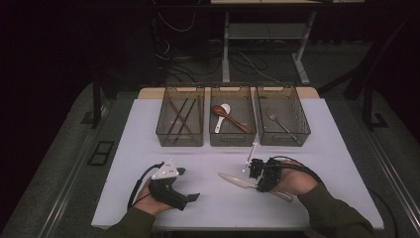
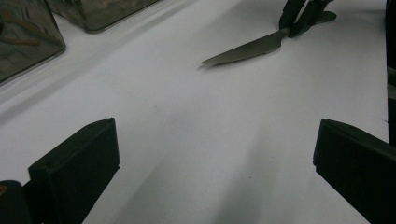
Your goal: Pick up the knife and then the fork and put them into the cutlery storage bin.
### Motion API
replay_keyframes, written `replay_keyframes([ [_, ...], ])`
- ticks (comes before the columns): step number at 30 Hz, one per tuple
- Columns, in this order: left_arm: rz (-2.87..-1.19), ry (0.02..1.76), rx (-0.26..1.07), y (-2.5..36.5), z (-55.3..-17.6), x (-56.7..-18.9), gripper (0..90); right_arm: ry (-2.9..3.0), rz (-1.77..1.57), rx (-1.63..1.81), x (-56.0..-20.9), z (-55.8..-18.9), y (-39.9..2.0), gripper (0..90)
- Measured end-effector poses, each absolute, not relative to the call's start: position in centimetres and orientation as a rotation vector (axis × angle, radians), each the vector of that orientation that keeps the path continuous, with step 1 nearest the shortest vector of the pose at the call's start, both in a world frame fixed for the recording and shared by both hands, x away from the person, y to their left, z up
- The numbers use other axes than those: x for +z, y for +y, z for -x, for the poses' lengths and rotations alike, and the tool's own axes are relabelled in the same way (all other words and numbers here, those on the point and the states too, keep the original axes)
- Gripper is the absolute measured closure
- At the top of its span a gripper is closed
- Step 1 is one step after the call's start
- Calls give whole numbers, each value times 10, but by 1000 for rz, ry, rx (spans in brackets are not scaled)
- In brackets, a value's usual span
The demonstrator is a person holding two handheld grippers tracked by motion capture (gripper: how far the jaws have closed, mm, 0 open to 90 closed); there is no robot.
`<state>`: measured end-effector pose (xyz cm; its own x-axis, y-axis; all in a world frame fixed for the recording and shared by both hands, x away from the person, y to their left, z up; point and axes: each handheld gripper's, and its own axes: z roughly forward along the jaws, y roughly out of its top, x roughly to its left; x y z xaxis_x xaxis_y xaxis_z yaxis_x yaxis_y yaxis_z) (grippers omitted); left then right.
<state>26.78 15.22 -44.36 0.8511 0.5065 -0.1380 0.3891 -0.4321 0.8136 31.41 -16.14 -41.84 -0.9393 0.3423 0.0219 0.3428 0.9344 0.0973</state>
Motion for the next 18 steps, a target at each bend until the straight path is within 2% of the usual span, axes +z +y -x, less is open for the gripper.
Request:
replay_keyframes([
  [8, -2075, 653, 159, 153, -268, -443, 0, -3108, 521, -85, -418, -314, -155, 803],
  [18, -2078, 648, 160, 153, -268, -443, 0, -3062, 600, -290, -412, -321, -171, 805],
])
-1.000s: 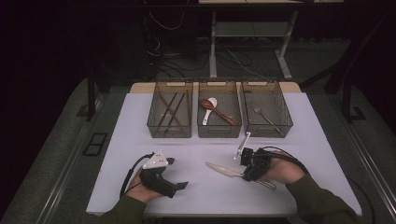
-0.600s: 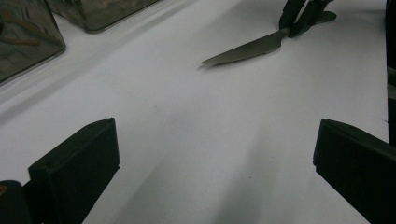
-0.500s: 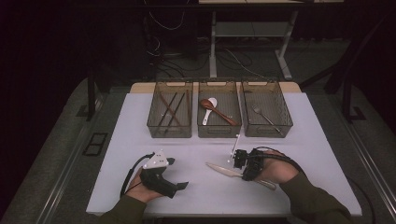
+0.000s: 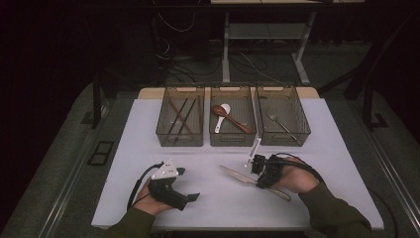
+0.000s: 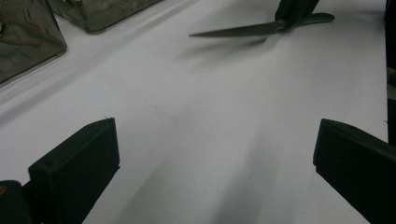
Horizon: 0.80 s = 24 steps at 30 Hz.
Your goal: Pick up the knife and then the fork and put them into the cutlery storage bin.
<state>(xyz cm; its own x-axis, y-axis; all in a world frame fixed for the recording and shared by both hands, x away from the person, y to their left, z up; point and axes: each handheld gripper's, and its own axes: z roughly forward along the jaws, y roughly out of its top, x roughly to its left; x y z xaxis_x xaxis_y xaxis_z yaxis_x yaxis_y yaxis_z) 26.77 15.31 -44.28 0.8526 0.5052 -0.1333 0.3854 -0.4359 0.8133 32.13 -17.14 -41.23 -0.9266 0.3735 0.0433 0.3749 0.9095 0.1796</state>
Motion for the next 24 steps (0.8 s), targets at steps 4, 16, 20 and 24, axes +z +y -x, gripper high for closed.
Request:
replay_keyframes([
  [4, -2078, 648, 159, 153, -268, -443, 0, -3042, 625, -397, -408, -324, -179, 805],
  [16, -2073, 644, 158, 153, -267, -442, 0, -2903, 778, -845, -396, -336, -221, 807],
  [20, -2066, 645, 155, 153, -267, -443, 0, -2854, 817, -965, -395, -340, -234, 806],
  [24, -2070, 639, 155, 153, -267, -443, 0, -2815, 846, -1082, -393, -343, -245, 806],
])
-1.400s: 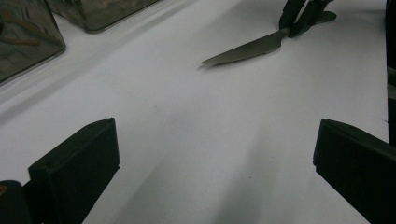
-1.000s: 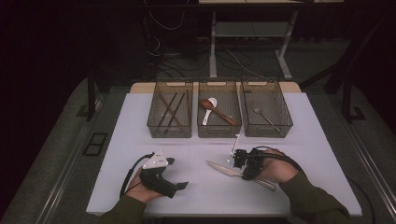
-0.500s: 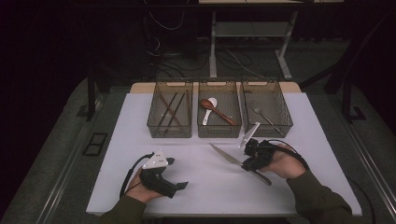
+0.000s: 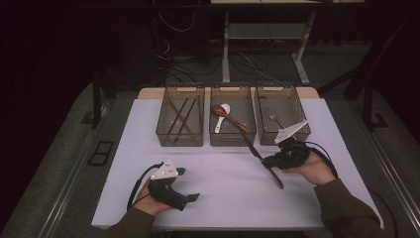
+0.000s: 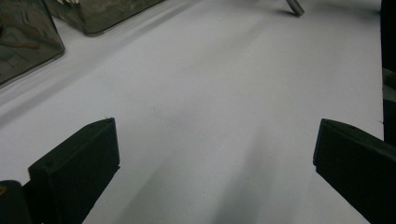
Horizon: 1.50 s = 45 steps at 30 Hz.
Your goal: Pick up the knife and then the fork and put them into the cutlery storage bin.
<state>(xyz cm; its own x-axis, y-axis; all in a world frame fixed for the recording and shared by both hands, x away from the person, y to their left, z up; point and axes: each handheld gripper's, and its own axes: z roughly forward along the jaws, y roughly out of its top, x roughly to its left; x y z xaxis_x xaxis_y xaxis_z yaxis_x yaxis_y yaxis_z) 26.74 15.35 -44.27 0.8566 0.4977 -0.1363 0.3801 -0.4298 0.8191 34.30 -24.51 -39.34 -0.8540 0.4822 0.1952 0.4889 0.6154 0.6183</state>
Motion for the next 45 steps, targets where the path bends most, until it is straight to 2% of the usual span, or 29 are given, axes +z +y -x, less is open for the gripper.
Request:
replay_keyframes([
  [19, -2067, 638, 149, 154, -268, -443, 0, -2752, 984, -1418, -376, -351, -281, 806],
  [29, -2066, 644, 145, 154, -268, -444, 0, -2750, 1080, -1525, -353, -361, -303, 806],
  [45, -2064, 643, 144, 154, -268, -444, 0, -2800, 1279, -1597, -308, -408, -323, 806],
])
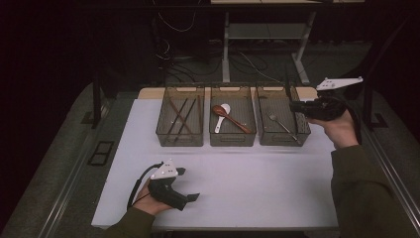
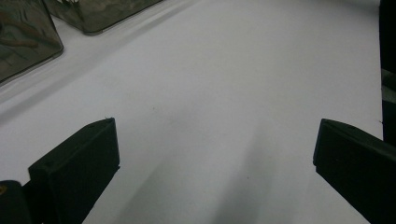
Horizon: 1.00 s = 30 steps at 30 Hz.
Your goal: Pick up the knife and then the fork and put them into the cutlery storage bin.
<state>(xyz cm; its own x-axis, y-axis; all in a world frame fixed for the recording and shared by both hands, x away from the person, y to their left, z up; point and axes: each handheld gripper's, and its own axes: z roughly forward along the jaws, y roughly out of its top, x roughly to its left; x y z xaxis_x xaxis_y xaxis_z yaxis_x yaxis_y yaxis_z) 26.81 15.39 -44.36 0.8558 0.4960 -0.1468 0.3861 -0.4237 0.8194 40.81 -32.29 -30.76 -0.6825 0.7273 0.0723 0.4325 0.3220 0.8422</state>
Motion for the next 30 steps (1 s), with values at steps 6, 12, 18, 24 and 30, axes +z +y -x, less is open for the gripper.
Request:
replay_keyframes([
  [6, -2069, 638, 145, 154, -268, -444, 0, 2211, -1095, 1266, -304, -431, -332, 806],
  [12, -2066, 639, 144, 154, -268, -444, 0, 2212, -1166, 1212, -317, -451, -335, 806],
  [18, -2070, 635, 150, 155, -269, -443, 0, 2249, -1202, 1140, -332, -462, -333, 806],
  [24, -2072, 625, 164, 156, -270, -443, 0, 2314, -1248, 1042, -353, -467, -332, 806],
  [30, -2067, 622, 169, 159, -274, -443, 0, 2342, -1311, 993, -377, -470, -336, 805],
])
